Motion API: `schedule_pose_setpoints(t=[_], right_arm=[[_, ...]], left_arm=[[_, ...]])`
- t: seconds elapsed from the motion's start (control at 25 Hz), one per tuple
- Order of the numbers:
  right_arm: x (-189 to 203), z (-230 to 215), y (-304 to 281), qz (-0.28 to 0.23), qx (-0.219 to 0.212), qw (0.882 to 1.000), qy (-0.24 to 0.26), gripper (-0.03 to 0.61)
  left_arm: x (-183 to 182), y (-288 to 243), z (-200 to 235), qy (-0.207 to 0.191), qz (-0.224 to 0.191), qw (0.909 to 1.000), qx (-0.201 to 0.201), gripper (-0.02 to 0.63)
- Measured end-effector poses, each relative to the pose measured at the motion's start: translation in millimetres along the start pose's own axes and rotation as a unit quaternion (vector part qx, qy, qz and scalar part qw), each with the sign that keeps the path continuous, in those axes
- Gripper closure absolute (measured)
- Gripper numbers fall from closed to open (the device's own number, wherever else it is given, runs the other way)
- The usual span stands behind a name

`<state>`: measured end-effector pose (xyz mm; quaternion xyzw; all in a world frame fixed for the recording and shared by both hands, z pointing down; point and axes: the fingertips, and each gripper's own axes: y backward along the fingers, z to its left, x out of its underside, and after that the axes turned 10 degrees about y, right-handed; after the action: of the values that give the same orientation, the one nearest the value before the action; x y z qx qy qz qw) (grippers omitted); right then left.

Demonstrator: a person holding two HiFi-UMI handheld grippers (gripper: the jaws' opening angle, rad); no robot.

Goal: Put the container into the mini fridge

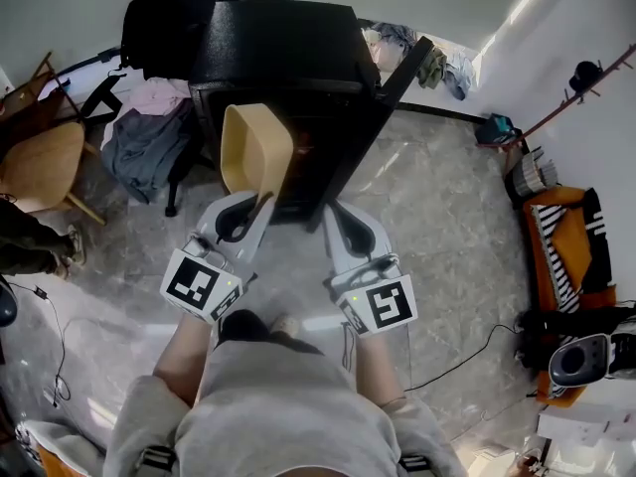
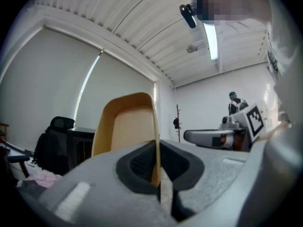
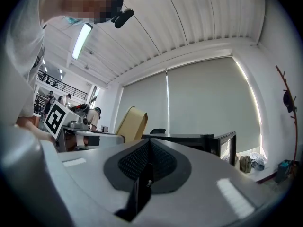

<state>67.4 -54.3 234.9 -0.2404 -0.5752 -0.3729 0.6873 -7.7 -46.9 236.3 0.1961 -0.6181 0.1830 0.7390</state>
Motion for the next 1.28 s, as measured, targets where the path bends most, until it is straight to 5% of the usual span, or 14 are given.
schedule_pose_setpoints(t=[0.52,1.28], right_arm=[[39.8,-34.9,-21.4,0.008,0.002,1.0,-0.022,0.578],[142.6,-55.9,-72.8,0.038,-0.006,0.999,-0.026,0.58]], left_arm=[[35.3,-34.6,19.9,0.0,0.044,0.999,0.0,0.603],[138.5,-79.4,80.9,0.035,0.114,0.9928,0.015,0.603]])
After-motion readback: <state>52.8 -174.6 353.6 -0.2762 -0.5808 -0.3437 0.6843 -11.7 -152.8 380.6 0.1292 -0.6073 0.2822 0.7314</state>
